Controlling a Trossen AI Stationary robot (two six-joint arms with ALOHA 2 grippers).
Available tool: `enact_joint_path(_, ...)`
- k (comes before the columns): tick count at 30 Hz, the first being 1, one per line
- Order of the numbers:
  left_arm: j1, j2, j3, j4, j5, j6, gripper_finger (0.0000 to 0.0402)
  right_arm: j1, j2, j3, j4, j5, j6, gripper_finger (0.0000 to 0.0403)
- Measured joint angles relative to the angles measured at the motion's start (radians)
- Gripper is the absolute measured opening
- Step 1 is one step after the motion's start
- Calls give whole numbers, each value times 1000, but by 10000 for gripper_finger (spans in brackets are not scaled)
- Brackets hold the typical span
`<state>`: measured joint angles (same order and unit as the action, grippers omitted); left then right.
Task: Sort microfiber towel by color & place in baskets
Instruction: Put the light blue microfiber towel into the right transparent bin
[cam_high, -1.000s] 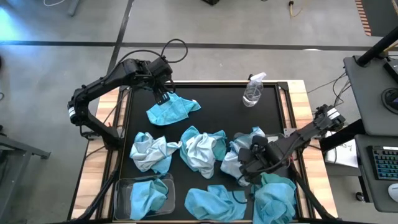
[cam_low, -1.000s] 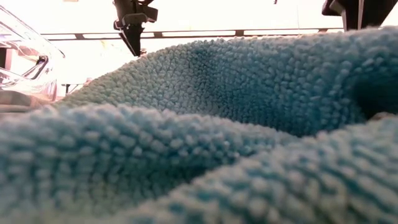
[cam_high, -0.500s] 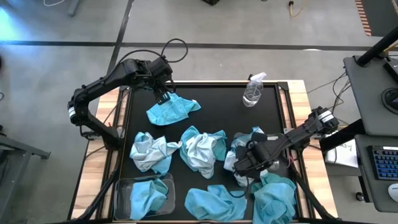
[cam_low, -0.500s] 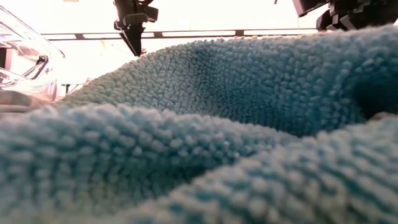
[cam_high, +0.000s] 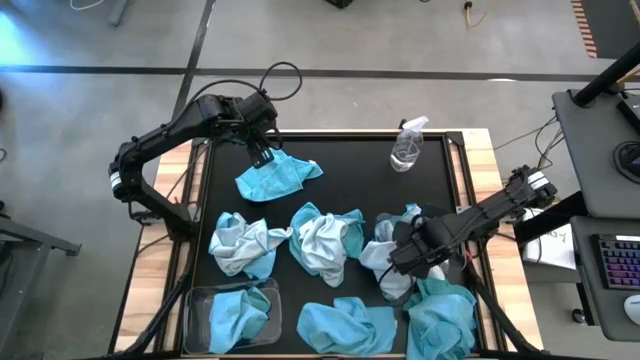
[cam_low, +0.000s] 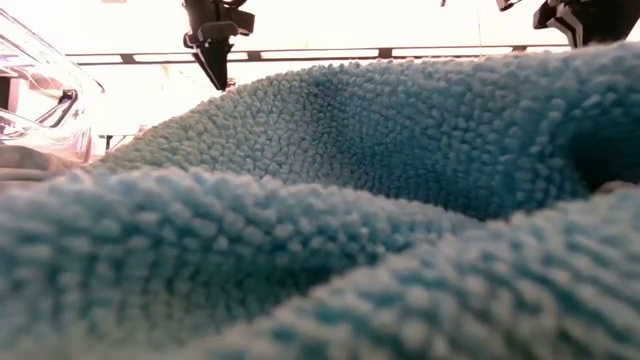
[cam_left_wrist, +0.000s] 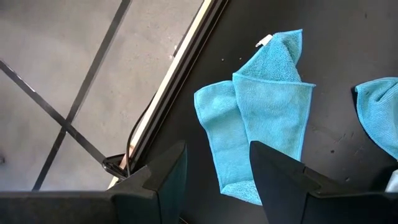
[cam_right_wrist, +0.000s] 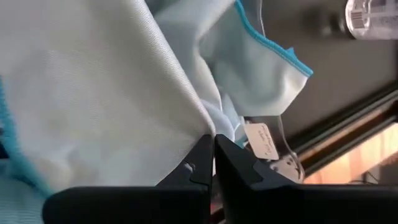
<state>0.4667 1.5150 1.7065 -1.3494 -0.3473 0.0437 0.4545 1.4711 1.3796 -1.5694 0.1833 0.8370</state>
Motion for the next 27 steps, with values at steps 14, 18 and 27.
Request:
enact_joint_path(14,0,0,0,4,0,5,160,-3,-151,0,-1,0,87,9)
enact_joint_path(18,0,0,0,5,0,5,160,-3,-204,11,-3,0,123,9)
enact_joint_path(27,0,0,0,6,0,4,160,-3,-259,129,-2,50,101,8)
